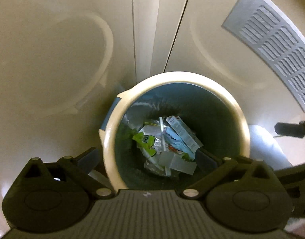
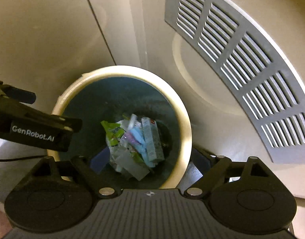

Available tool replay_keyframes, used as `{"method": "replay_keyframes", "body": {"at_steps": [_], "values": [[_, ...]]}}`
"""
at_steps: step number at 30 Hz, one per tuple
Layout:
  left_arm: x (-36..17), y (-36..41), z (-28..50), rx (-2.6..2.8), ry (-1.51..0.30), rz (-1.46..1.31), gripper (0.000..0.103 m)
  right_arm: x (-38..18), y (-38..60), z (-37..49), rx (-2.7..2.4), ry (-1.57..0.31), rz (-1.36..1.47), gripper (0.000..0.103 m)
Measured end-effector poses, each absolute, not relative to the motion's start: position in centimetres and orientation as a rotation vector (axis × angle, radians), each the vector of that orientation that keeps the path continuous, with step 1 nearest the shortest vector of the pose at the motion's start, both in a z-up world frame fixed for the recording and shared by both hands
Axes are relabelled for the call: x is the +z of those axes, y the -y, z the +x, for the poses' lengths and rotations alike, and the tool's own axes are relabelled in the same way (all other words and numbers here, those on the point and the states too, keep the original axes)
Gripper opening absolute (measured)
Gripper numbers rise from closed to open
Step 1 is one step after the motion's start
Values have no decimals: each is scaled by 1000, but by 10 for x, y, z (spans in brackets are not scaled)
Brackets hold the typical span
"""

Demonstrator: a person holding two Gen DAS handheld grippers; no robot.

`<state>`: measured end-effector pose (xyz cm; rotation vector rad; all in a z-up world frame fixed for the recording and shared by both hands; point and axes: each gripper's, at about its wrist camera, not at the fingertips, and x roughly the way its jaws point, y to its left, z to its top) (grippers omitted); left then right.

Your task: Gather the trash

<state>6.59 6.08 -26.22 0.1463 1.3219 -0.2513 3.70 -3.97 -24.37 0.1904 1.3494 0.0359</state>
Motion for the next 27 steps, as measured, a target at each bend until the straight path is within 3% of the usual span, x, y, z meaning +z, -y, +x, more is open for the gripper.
{"method": "replay_keyframes", "body": {"at_steps": [7, 27], "values": [[-202, -83, 11, -232, -1203, 133, 103, -180, 24, -6, 96, -1202, 168, 94], [-168, -77, -64, -191, -1034, 225, 103, -122, 14, -72, 60, -1048, 97, 97]]}}
